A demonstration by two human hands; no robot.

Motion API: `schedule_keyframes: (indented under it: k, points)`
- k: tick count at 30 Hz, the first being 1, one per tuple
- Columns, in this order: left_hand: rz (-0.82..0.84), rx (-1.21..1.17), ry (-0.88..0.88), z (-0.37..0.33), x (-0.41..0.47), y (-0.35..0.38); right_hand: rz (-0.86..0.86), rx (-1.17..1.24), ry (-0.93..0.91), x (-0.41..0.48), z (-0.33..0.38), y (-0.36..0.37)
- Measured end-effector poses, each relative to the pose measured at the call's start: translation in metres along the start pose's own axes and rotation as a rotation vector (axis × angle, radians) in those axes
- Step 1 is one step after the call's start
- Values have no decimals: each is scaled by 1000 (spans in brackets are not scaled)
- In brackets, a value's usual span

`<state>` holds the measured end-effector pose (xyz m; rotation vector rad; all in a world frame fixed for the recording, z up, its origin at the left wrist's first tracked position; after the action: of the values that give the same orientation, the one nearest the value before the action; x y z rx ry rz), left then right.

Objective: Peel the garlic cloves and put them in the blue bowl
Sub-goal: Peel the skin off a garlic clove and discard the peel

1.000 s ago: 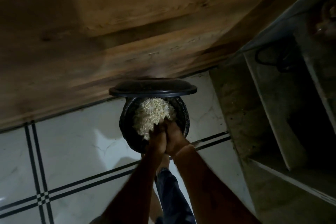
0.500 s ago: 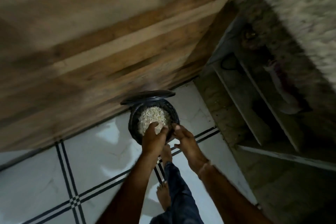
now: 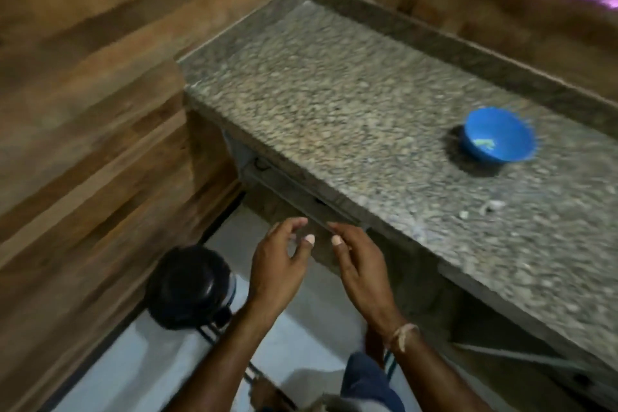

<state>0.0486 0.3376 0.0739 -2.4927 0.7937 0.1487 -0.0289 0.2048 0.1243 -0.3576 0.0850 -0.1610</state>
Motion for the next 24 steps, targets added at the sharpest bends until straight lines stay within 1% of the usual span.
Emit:
schedule_keyframes:
  k: [1, 3, 5, 9, 12, 15, 18, 21, 24]
  points:
    - [9, 40, 48, -22, 9, 18, -14, -27, 45, -4, -16, -21]
    - [33, 99, 100, -57, 29, 61, -102, -113, 38, -13, -50, -78]
    - [65, 101, 126, -85, 51, 107, -162, -158, 59, -26, -88, -131]
    - [184, 60, 79, -125, 92, 204, -221, -183, 124, -43, -151, -221]
    - [195, 153, 69, -139, 121, 257, -222, -214, 175, -48, -186, -277]
    - [204, 288, 43, -139, 148, 290, -226, -250, 223, -48, -215, -318]
    - [206, 382, 29, -135, 166, 309, -235, -349, 258, -39, -238, -348]
    - [192, 439, 30, -131, 172, 316, -227, -487, 344, -23, -267, -367]
    - [250, 498, 78, -130, 173, 325, -178, -568, 437, -5, -285, -375]
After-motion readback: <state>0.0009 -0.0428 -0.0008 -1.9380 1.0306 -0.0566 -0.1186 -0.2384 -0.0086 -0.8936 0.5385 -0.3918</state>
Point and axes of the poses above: each hand's wrist, its own x-axis towards the middle knuckle, its own y-axis out of the palm, z = x × y, the point moved 9 cm from there along x, towards the middle knuckle, and after that the axes turned 13 degrees about z, right-handed, at the moved point
